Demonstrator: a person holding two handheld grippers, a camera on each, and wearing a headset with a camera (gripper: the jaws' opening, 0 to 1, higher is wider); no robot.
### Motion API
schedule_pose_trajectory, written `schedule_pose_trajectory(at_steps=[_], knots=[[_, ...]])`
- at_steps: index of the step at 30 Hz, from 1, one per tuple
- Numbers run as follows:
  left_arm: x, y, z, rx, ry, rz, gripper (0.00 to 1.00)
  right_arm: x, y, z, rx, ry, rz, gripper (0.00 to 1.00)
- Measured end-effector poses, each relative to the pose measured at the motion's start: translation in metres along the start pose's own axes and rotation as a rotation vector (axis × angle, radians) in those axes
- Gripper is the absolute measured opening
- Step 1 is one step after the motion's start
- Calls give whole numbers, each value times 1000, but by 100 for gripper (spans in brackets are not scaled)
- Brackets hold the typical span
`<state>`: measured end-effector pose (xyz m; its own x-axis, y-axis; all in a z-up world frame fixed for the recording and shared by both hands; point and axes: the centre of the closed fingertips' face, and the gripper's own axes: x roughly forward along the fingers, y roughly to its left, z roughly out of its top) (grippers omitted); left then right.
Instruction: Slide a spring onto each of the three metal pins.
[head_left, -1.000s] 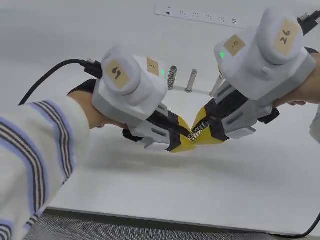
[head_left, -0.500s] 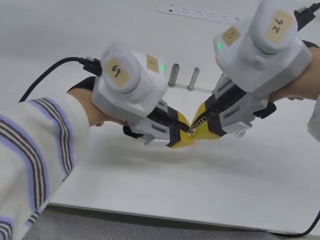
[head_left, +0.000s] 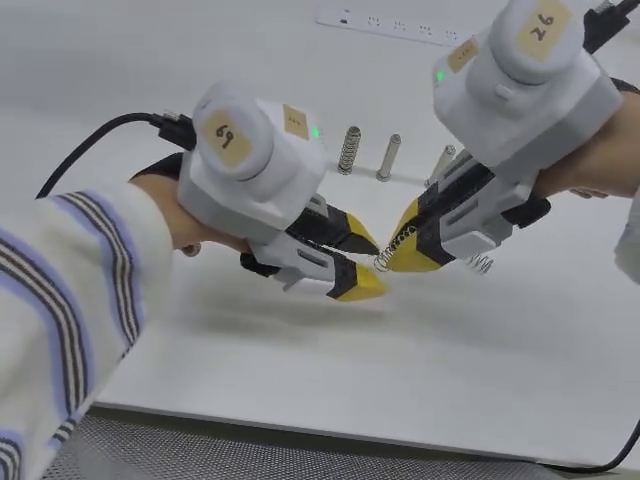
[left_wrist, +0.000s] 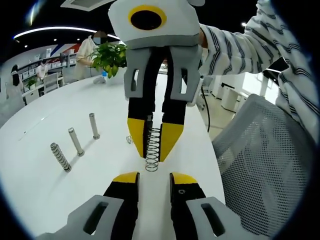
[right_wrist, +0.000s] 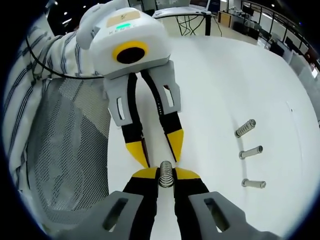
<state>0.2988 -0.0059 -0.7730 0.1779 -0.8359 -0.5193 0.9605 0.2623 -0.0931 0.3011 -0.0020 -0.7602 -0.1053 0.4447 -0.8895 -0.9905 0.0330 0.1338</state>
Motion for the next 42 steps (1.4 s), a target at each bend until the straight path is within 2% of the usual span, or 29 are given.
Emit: schedule_pose_trajectory(at_steps=[4,7,9,11,12,15,17,22,27,29,31,34,42], knots=[[-5,6,-4,-30,-7,31,32,-3,1,3,52,-28,8,8],[-9,13,-6,-44,-7,64,41,-5,2,2,53,-23,2,8],[-11,16,-6,-43,-10,82,45,-5,0,1,54,-19,-8,8],[-15,21,-1,-56,-44,110,49,-6,-3,1,74,-18,-18,8],[-17,23,0,-62,-48,113,51,-7,-4,1,87,-20,-19,8],[-20,27,-1,-61,-45,132,56,-9,-4,2,125,-26,-8,8],[-21,28,-6,-65,-26,141,58,-11,-5,2,129,-25,-12,8],[-22,31,-13,-120,-33,151,83,-15,-7,6,170,-49,-3,8],[-27,40,-12,-166,-70,205,97,-22,-9,8,180,-55,-10,8],[-31,48,-11,-171,-82,241,97,-22,-12,8,174,-48,-11,8],[-33,51,-13,-172,-76,255,98,-23,-11,7,168,-37,-15,8],[-38,56,-13,-194,-90,275,98,-23,-16,4,137,-3,-31,8],[-44,59,-17,-218,-88,289,98,-35,-21,11,123,24,-45,8]])
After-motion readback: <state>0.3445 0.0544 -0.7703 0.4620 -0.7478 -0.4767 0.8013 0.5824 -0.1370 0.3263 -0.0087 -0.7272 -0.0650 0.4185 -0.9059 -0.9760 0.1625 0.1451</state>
